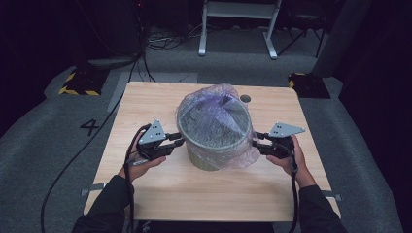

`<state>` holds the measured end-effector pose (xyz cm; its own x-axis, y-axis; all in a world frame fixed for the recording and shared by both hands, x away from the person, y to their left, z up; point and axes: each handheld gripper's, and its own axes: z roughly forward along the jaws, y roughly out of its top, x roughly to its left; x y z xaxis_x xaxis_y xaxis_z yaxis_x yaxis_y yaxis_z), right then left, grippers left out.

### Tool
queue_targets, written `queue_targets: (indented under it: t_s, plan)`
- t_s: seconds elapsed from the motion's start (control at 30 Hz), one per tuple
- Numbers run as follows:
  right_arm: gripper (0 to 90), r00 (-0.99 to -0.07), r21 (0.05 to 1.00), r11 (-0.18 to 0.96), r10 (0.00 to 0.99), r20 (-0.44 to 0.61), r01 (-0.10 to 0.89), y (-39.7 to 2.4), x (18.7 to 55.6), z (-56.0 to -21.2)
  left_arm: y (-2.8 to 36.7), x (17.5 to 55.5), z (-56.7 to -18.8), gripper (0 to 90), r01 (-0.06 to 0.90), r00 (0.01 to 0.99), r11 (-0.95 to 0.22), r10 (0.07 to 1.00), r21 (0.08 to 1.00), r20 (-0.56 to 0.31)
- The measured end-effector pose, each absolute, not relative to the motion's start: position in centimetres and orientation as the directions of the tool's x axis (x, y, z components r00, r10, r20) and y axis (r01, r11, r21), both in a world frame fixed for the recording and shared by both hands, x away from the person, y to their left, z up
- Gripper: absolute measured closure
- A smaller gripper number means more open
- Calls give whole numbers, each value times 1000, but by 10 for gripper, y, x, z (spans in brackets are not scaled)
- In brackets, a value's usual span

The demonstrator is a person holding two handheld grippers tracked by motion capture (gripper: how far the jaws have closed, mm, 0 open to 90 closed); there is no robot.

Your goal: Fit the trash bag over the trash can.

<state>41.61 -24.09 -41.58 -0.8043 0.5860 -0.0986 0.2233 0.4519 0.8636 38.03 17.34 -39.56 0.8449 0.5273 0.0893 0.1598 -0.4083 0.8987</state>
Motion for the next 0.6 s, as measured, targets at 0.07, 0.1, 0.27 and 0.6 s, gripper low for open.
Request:
queue_targets:
  t_s: [0.07,0.1,0.27,0.6]
  plan:
    - [720,-811,870,440,579,-86,222,-241,415,-417,173,379,-396,894,152,840,-411,533,899,102]
    - [751,-813,872,436,577,-83,221,-241,415,-418,174,380,-397,898,154,843,-409,530,899,96]
    - [817,-818,861,448,571,-69,240,-240,415,-425,172,380,-402,900,167,845,-431,526,887,96]
    - [861,-801,838,448,598,-22,311,-244,419,-443,174,386,-428,900,232,838,-504,537,832,92]
